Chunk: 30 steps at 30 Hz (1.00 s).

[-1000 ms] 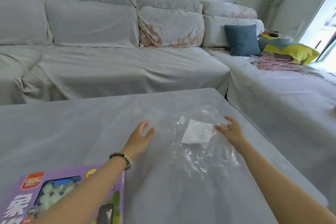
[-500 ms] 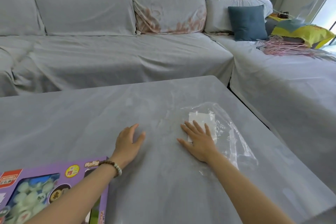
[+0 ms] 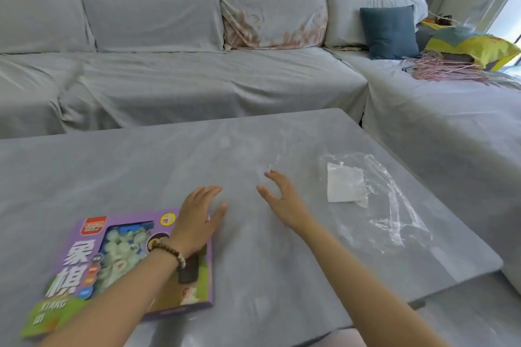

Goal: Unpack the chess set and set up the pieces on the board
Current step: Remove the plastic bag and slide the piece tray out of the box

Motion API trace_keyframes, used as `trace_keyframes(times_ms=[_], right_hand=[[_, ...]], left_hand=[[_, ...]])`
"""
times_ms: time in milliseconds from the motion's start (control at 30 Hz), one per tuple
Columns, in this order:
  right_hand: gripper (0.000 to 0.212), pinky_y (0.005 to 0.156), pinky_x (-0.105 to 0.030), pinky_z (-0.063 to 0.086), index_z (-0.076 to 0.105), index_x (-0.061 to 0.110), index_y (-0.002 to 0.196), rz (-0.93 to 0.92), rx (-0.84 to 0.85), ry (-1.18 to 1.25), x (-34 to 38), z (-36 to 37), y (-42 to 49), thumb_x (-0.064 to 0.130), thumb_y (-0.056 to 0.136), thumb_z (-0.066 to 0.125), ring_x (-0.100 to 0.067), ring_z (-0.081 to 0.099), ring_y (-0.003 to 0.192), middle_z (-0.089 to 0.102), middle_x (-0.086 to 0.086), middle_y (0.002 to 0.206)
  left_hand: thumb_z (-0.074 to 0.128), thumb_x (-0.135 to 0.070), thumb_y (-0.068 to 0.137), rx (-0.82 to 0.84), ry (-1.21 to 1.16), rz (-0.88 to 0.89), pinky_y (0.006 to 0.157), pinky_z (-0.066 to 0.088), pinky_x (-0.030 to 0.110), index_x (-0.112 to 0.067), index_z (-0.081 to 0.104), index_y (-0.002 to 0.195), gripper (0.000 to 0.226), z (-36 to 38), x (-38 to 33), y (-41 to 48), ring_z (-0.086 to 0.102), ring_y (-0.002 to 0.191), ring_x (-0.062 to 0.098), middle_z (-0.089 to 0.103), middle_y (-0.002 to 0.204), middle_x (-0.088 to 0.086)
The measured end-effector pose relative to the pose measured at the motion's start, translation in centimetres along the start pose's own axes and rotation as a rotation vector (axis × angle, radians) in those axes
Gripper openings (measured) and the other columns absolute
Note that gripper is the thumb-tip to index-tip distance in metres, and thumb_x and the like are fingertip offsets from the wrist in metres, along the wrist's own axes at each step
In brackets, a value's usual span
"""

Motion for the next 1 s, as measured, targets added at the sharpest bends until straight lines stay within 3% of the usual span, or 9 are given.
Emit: trace_keyframes(times_ms=[67, 200, 367, 433, 567, 667, 833, 933, 1000], right_hand=[[0.069, 0.099, -0.027, 0.039, 0.03, 0.012, 0.142, 0.115, 0.084, 0.092, 1.7, 4.5, -1.8, 0.028, 0.085, 0.066, -0.017, 0.048, 0.119, 0.038, -0.003, 0.143], [0.077, 0.083, -0.032, 0.051, 0.027, 0.003, 0.141, 0.434, 0.264, 0.244, 2.8, 10.8, -5.1, 0.027, 0.082, 0.07, -0.019, 0.058, 0.096, 0.051, -0.011, 0.127], [0.024, 0.069, -0.031, 0.054, 0.054, 0.007, 0.092, 0.611, 0.322, 0.386, 4.1, 12.3, -6.1, 0.018, 0.08, 0.071, -0.015, 0.058, 0.067, 0.058, -0.007, 0.082], [0.024, 0.071, -0.033, 0.055, 0.053, 0.008, 0.084, 0.73, 0.363, 0.477, 4.8, 12.5, -6.2, 0.017, 0.078, 0.074, -0.018, 0.058, 0.069, 0.057, -0.008, 0.081], [0.025, 0.067, -0.03, 0.052, 0.051, 0.01, 0.074, 0.736, 0.403, 0.293, 5.9, 14.1, -6.5, 0.017, 0.077, 0.075, -0.015, 0.049, 0.059, 0.049, -0.004, 0.068], [0.031, 0.06, -0.027, 0.043, 0.047, 0.014, 0.071, 0.727, 0.401, 0.193, 6.2, 14.5, -6.4, 0.025, 0.077, 0.075, -0.014, 0.04, 0.058, 0.041, -0.003, 0.066], [0.037, 0.059, -0.026, 0.046, 0.054, 0.015, 0.078, 0.789, 0.476, 0.261, 6.2, 13.9, -6.2, 0.043, 0.071, 0.076, -0.017, 0.055, 0.067, 0.058, -0.003, 0.076], [0.033, 0.066, -0.027, 0.053, 0.062, 0.011, 0.088, 0.73, 0.489, 0.367, 6.6, 13.5, -6.1, 0.036, 0.073, 0.077, -0.019, 0.063, 0.08, 0.066, -0.007, 0.091], [0.025, 0.069, -0.027, 0.055, 0.065, 0.01, 0.095, 0.691, 0.531, 0.441, 7.0, 13.5, -6.3, 0.025, 0.078, 0.074, -0.018, 0.065, 0.083, 0.069, -0.009, 0.096]], left_hand=[[0.017, -0.079, 0.075, 0.007, 0.074, 0.029, 0.113, 0.016, 0.03, -0.014, 0.046, 0.134, 0.093, -2.7, 1.5, -2.3, 0.031, 0.135, 0.02, 0.042, 0.142, 0.002], [0.021, -0.075, 0.073, 0.008, 0.096, -0.073, 0.115, 0.015, 0.032, -0.022, 0.031, 0.143, 0.089, -7.1, 5.5, -7.7, 0.02, 0.14, 0.013, 0.028, 0.151, -0.006], [0.013, -0.08, 0.072, 0.132, 0.363, -0.296, 0.116, 0.004, 0.044, -0.03, 0.008, 0.148, 0.091, -8.9, 9.7, -12.6, -0.001, 0.144, 0.016, 0.001, 0.156, -0.009], [0.006, -0.075, 0.079, 0.145, 0.406, -0.331, 0.115, -0.002, 0.046, -0.03, 0.002, 0.148, 0.082, -8.8, 10.2, -13.9, -0.007, 0.144, 0.017, -0.005, 0.156, -0.008], [-0.034, -0.076, 0.053, 0.076, 0.501, -0.289, 0.114, -0.005, 0.047, -0.033, -0.006, 0.147, 0.107, -8.7, 10.5, -14.7, -0.011, 0.143, 0.016, -0.01, 0.156, -0.007], [-0.032, -0.075, 0.057, 0.071, 0.488, -0.293, 0.114, -0.005, 0.048, -0.035, -0.007, 0.146, 0.101, -8.5, 10.7, -14.6, -0.01, 0.143, 0.016, -0.01, 0.156, -0.008], [-0.014, -0.07, 0.074, 0.04, 0.376, -0.319, 0.116, -0.004, 0.045, -0.032, 0.002, 0.148, 0.084, -9.0, 10.7, -14.7, -0.008, 0.144, 0.014, -0.003, 0.157, -0.009], [0.001, -0.061, 0.089, 0.039, 0.325, -0.371, 0.116, -0.005, 0.044, -0.032, 0.005, 0.148, 0.065, -9.8, 10.9, -14.7, -0.007, 0.143, 0.012, -0.002, 0.156, -0.01], [-0.003, -0.068, 0.082, 0.019, 0.332, -0.381, 0.115, -0.005, 0.044, -0.033, 0.007, 0.147, 0.074, -10.2, 11.3, -14.9, -0.006, 0.144, 0.013, -0.001, 0.156, -0.01]])
Point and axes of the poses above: each hand's wrist, its own y-axis towards the middle knuckle, its own z-axis out of the palm, x = y × z, the point moved 4 cm from there along y, towards the middle knuckle
